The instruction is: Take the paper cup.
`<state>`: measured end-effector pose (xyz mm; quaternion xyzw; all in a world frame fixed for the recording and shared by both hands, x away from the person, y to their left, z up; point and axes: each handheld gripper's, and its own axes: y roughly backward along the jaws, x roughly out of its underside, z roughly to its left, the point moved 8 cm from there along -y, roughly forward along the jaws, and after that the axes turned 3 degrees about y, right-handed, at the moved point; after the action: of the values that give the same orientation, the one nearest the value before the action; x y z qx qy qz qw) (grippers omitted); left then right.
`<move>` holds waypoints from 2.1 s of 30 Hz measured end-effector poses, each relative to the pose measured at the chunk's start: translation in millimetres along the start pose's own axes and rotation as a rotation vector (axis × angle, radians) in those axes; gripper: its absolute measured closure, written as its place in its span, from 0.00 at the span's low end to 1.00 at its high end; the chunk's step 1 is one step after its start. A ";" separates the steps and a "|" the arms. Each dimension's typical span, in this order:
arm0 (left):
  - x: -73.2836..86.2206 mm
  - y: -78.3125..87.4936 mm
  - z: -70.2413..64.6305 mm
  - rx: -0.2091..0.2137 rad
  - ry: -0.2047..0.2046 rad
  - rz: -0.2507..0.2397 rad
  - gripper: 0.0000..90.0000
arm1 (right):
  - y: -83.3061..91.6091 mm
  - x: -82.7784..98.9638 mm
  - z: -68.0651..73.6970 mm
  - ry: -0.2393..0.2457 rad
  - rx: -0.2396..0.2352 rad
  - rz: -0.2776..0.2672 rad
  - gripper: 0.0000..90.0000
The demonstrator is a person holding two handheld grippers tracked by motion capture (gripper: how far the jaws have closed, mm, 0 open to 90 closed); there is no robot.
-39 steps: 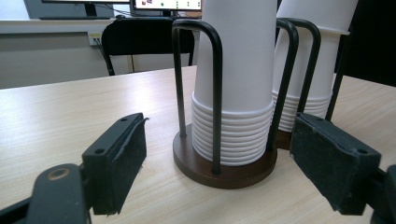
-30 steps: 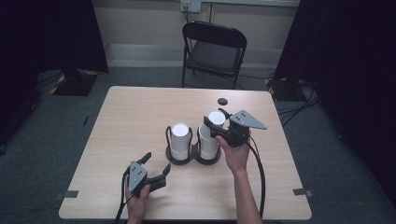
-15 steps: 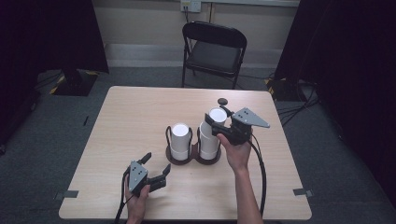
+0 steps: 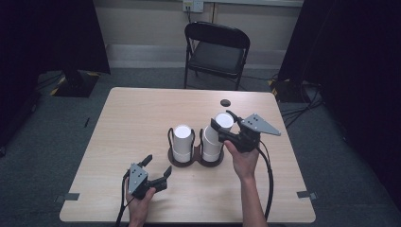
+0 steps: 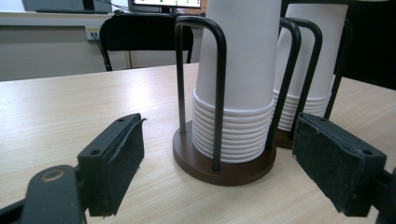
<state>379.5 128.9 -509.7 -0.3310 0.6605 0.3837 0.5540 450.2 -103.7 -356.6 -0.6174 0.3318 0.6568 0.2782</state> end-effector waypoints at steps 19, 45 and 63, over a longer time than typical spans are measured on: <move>-1.4 -3.4 -2.4 0.043 0.046 0.035 0.29 | 43.1 13.0 9.4 -0.060 -0.030 -0.037 0.39; -10.2 -12.2 -30.8 0.202 0.064 0.030 0.32 | 60.2 77.2 19.4 -0.304 -0.110 -0.033 0.39; -13.4 -21.4 -61.6 0.353 0.064 -0.028 0.35 | 57.5 73.1 44.1 -0.406 -0.206 -0.117 0.39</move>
<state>370.8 64.7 -493.8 -0.2499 0.7303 0.2434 0.5874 371.9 -108.4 -423.3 -0.5162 0.1637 0.7805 0.3124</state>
